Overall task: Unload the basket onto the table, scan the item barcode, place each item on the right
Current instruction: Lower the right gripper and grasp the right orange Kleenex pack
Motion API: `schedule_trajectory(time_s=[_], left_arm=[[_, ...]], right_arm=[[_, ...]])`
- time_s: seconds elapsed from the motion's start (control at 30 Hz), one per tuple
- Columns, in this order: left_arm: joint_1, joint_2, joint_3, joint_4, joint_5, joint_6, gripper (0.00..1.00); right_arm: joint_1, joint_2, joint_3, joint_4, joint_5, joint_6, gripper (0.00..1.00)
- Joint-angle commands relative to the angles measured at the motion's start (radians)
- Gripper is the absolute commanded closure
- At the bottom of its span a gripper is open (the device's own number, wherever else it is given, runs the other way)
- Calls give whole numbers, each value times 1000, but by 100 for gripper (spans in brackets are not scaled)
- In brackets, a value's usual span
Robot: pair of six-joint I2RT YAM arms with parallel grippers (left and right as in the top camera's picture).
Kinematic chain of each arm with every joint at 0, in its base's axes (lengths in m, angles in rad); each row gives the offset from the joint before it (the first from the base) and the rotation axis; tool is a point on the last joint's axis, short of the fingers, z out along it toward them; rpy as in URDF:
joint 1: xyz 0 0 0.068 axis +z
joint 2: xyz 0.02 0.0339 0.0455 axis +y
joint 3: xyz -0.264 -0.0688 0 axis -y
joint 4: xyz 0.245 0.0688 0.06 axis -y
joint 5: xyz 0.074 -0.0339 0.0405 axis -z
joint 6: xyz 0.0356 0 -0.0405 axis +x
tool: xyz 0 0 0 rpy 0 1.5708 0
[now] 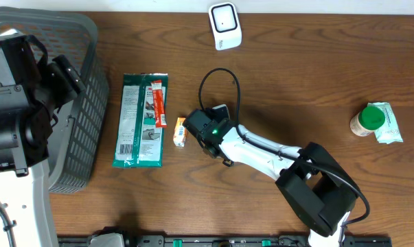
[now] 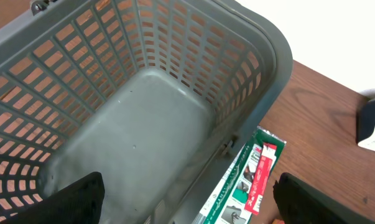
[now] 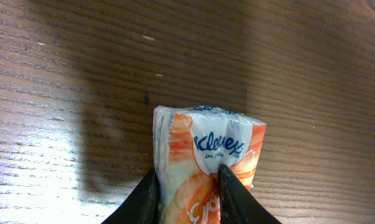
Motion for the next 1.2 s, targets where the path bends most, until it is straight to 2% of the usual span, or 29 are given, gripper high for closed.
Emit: schedule_trajectory(time_s=[0.0,0.07,0.13,0.2,0.43,1.07,1.17], left_arm=[[4,2,5,-3,-9,-2,12],[4,2,5,-3,-9,-2,12],[4,2,5,-3,-9,-2,12],[4,2,5,-3,-9,-2,12],[4,2,5,-3,-9,-2,12],[4,2,5,-3,-9,-2,12],[4,2,5,-3,-9,-2,12]], right_arm=[[1,17,5,-3,-17,-21,75],[1,9,6,-3,-18,-39,65],[1,4,8,-3,-18,-40,47],[1,2,10,1,-18,-40,42],[2,-1,11,3,-18,-40,49],[2,-46,55,-20,-35,-84,50],[3,-44,52,-23,-38,-84,53]])
